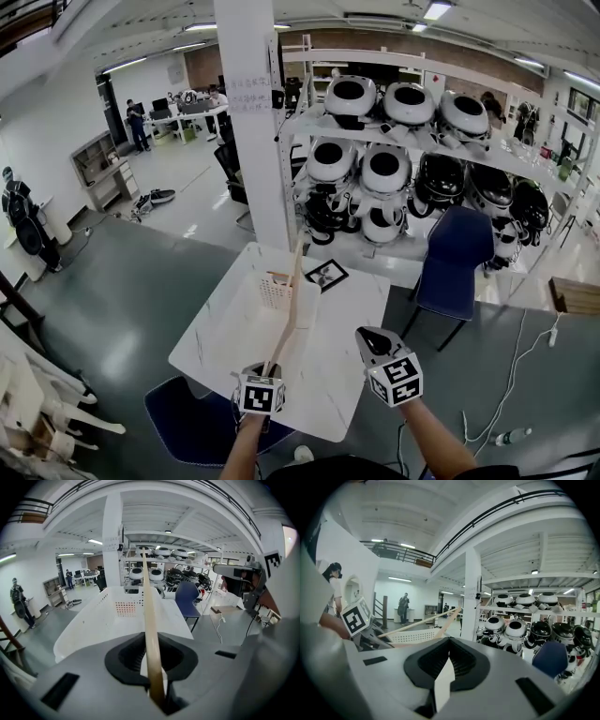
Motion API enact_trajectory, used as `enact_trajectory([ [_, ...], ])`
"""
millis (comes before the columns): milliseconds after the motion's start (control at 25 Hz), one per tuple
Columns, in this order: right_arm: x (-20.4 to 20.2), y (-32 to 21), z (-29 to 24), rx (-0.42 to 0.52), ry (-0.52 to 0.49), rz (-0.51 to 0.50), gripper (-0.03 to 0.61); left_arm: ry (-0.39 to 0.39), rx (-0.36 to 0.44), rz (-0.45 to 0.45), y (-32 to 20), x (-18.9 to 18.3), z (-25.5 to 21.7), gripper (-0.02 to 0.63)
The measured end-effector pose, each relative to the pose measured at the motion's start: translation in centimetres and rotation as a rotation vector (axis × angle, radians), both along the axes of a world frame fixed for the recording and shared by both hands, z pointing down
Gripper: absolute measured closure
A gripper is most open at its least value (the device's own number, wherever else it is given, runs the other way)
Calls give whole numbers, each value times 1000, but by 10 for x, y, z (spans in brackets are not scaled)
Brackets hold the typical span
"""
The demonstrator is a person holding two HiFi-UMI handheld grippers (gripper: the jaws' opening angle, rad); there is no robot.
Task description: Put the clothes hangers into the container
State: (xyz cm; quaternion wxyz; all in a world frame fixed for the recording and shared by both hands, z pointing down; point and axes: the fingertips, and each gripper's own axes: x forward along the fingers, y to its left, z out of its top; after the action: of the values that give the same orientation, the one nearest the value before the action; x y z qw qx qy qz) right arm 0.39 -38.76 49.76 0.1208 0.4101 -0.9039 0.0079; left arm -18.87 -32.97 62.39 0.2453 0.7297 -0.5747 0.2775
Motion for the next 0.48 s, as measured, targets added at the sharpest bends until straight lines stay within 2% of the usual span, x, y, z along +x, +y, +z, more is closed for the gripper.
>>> enact_trajectory([
  [160,-4,-1,1,-1,4,-5,558,-12,-33,8,1,1,8,560],
  [480,-4,-3,4,-6,9,-3,558,-48,-50,16,-3,1,14,560],
])
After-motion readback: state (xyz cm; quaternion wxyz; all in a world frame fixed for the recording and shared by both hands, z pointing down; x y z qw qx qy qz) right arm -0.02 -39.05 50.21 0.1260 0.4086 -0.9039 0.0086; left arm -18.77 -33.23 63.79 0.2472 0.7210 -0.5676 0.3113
